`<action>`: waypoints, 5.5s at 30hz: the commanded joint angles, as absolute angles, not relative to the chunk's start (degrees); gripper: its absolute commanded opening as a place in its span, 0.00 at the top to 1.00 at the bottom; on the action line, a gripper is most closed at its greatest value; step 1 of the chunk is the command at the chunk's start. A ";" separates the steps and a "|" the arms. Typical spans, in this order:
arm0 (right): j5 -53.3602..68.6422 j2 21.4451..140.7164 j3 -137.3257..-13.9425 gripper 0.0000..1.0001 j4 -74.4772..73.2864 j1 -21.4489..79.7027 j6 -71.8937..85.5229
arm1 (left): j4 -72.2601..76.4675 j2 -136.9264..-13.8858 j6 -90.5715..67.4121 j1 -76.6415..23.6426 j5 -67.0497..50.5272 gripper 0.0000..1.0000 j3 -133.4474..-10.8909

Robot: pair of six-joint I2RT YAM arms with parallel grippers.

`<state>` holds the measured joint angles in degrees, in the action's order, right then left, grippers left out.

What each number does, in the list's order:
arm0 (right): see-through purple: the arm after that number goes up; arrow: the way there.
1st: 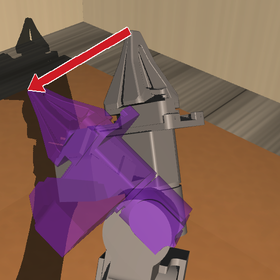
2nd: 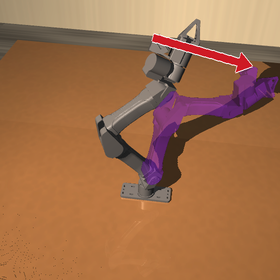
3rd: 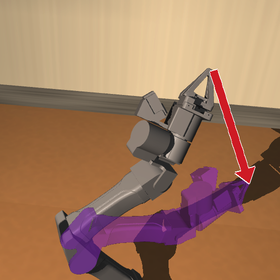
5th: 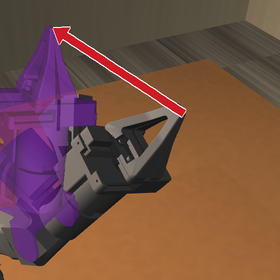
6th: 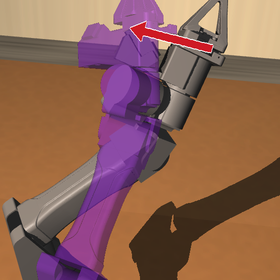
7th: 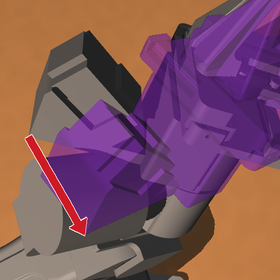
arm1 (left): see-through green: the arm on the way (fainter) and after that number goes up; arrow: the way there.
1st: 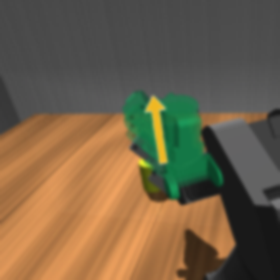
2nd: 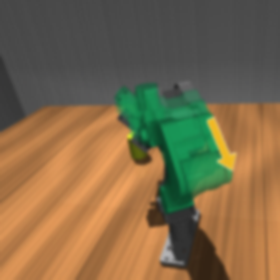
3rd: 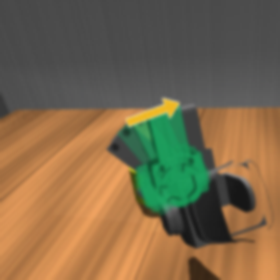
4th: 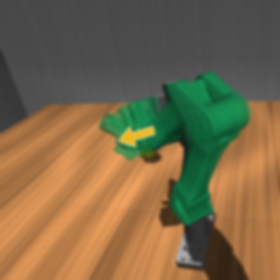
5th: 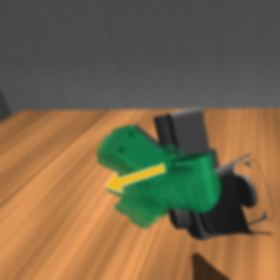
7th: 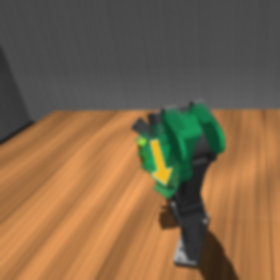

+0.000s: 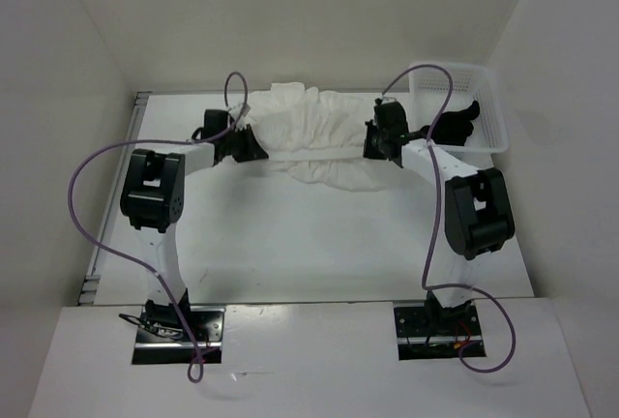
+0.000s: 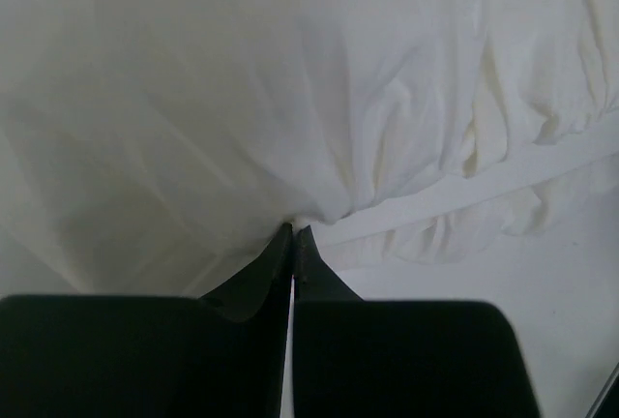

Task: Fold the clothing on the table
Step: Flatten the skirt out

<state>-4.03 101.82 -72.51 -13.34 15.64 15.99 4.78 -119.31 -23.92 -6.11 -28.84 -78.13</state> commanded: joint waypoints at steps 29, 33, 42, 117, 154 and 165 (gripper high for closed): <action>10.89 54.93 -73.04 1.00 -55.36 22.76 22.23 | -43.13 -66.01 -14.94 -5.44 -51.84 0.98 -64.51; 21.41 52.92 -65.95 1.00 -55.47 22.76 27.59 | -38.86 -64.43 -21.26 -6.06 -57.47 0.97 -55.74; 21.28 60.45 -53.00 1.00 -45.62 22.76 34.64 | -27.25 -74.95 -24.88 -6.06 -54.67 0.96 -49.82; -20.30 114.15 -89.62 1.00 -19.25 17.24 15.83 | 11.09 -122.33 -24.87 -5.72 -30.85 0.95 -87.16; -3.52 94.84 -67.44 1.00 -33.75 24.51 35.49 | 10.12 -101.52 -34.64 -9.84 -38.15 0.93 -53.71; 1.76 97.29 -55.38 1.00 -40.78 28.21 38.67 | -4.48 -99.58 -27.95 -13.70 -33.41 0.91 -48.96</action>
<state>1.21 96.27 -57.17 -37.95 27.16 37.28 0.19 -101.16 -31.33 -12.25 -35.75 -51.27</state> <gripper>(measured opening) 0.004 0.085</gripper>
